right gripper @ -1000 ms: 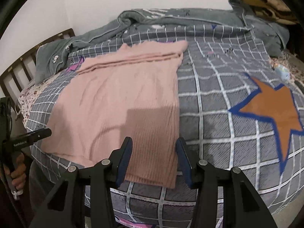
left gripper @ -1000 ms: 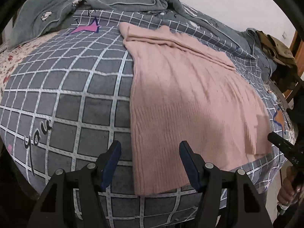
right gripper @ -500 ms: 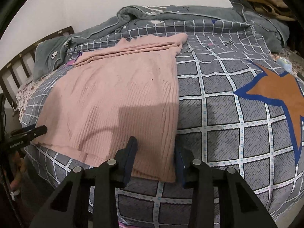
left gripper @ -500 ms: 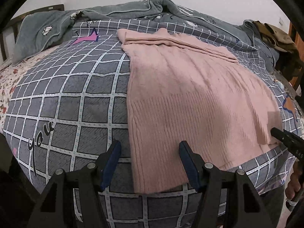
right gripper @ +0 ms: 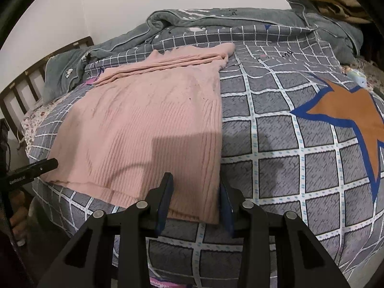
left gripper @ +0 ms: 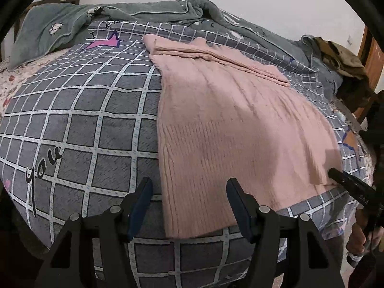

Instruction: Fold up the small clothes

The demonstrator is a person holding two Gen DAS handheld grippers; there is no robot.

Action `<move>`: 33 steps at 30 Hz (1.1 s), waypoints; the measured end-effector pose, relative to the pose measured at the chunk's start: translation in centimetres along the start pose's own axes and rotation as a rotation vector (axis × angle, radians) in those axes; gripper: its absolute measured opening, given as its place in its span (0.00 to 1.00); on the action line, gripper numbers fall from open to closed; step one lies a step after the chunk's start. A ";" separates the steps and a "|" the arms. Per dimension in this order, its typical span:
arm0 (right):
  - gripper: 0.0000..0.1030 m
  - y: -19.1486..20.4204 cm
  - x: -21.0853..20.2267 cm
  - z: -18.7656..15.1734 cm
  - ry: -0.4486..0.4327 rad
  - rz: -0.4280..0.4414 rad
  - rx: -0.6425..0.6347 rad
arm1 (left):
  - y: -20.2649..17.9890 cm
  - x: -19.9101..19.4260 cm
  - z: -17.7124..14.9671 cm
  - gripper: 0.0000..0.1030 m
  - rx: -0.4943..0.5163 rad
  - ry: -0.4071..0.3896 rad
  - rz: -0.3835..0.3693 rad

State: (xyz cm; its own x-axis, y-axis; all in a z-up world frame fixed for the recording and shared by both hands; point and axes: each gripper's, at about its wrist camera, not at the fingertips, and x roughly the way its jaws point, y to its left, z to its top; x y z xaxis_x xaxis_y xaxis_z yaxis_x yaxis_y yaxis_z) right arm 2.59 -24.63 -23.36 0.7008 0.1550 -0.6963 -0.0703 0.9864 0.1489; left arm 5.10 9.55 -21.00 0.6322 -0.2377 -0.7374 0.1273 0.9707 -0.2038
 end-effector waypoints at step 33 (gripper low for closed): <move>0.26 -0.4 -0.1 0.0 0.044 0.042 0.031 | 1.1 0.1 -0.2 0.24 -0.095 0.017 -0.140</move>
State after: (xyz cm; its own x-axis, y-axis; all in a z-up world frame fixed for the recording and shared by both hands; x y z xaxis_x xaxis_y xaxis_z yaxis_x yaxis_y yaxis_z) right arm 2.58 -25.07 -23.36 0.6659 0.1990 -0.7190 -0.0763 0.9769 0.1997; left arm 5.12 10.59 -21.41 0.5999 -0.3720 -0.7084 0.1400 0.9205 -0.3648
